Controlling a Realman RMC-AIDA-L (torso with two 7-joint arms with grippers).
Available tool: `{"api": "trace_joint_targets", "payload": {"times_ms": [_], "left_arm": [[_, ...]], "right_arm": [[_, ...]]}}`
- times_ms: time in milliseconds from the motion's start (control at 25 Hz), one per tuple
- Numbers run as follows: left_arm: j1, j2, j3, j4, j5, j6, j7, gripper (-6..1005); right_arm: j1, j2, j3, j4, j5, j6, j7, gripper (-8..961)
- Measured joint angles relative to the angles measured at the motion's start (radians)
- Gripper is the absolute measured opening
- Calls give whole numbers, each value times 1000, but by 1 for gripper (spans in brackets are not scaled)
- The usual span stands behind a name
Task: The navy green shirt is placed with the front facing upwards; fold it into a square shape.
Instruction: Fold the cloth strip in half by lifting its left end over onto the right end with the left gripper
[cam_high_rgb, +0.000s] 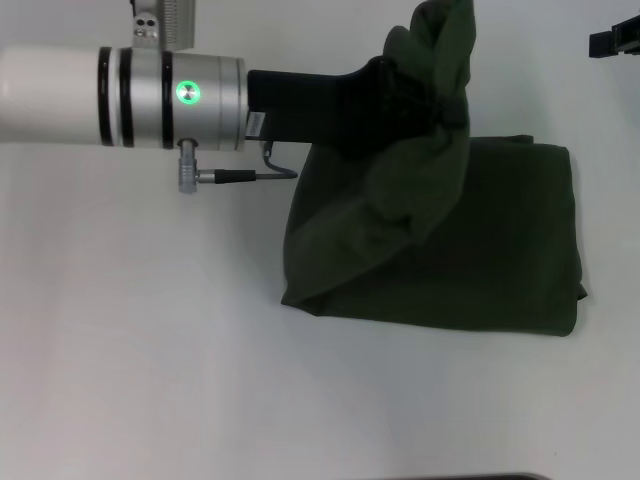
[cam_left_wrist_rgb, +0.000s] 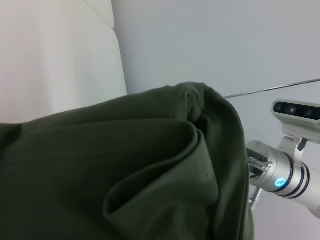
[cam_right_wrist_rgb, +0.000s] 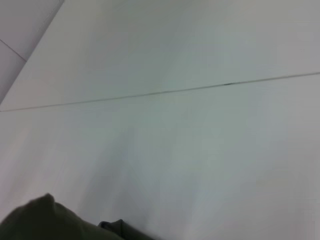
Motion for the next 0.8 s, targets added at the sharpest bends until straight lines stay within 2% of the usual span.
{"api": "trace_joint_targets", "payload": {"times_ms": [800], "left_arm": [[-84, -7, -1, -125, -24, -88, 49, 116]], "right_arm": [[12, 9, 0, 7, 0, 19, 0, 34]]}}
